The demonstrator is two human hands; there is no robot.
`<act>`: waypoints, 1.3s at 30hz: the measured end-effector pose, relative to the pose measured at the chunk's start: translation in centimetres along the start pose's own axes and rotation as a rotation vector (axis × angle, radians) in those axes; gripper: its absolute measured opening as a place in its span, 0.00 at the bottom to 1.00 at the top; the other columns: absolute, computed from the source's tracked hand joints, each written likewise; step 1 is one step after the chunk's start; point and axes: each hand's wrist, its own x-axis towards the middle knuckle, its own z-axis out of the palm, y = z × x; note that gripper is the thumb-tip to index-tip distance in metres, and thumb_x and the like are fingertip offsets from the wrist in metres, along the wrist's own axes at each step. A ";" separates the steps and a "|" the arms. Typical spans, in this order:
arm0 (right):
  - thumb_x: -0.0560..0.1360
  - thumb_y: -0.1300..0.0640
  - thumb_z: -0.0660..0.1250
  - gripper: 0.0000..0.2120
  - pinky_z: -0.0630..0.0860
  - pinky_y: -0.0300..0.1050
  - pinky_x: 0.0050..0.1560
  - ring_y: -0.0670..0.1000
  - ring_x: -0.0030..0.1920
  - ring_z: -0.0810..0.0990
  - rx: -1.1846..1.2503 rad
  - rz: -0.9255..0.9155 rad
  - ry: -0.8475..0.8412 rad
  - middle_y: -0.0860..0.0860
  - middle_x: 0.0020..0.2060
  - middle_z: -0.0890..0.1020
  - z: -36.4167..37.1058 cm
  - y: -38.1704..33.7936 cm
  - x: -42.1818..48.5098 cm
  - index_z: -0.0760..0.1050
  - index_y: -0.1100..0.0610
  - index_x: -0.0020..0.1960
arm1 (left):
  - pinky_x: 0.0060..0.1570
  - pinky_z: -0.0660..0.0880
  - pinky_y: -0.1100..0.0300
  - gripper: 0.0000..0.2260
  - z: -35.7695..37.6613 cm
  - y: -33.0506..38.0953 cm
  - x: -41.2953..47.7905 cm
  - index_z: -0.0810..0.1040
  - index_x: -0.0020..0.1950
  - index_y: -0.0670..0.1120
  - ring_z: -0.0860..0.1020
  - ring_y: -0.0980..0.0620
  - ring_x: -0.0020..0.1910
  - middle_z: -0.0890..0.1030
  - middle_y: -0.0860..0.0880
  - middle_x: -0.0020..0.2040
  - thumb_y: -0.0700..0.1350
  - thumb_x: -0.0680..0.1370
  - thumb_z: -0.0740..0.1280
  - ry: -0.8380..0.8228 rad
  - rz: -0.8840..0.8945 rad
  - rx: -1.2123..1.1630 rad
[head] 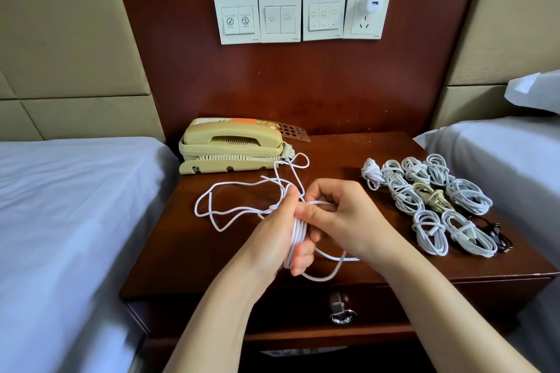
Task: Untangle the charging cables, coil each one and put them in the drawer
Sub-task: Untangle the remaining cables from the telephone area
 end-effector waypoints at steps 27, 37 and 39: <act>0.81 0.55 0.60 0.11 0.65 0.38 0.31 0.46 0.27 0.66 -0.337 0.178 -0.584 0.45 0.25 0.72 1.5 -1.3 -2.1 0.81 0.52 0.55 | 0.16 0.56 0.69 0.23 -3.7 1.5 -0.7 0.66 0.33 0.43 0.58 0.59 0.14 0.60 0.54 0.18 0.52 0.83 0.47 0.341 0.126 -0.513; 0.77 0.57 0.65 0.11 0.65 0.30 0.32 0.42 0.28 0.71 -0.427 -0.089 -0.227 0.46 0.26 0.74 2.3 -2.7 -1.8 0.79 0.59 0.38 | 0.21 0.68 0.70 0.26 -2.6 0.8 -0.4 0.73 0.34 0.42 0.71 0.58 0.18 0.73 0.52 0.20 0.53 0.83 0.47 0.461 0.094 0.160; 0.77 0.58 0.65 0.11 0.67 0.30 0.35 0.41 0.30 0.75 -0.337 -0.095 -0.168 0.48 0.29 0.78 2.1 -2.6 -1.6 0.79 0.59 0.37 | 0.23 0.71 0.70 0.29 -2.2 1.0 -0.8 0.73 0.30 0.44 0.73 0.58 0.19 0.73 0.52 0.19 0.56 0.82 0.46 0.395 0.077 0.181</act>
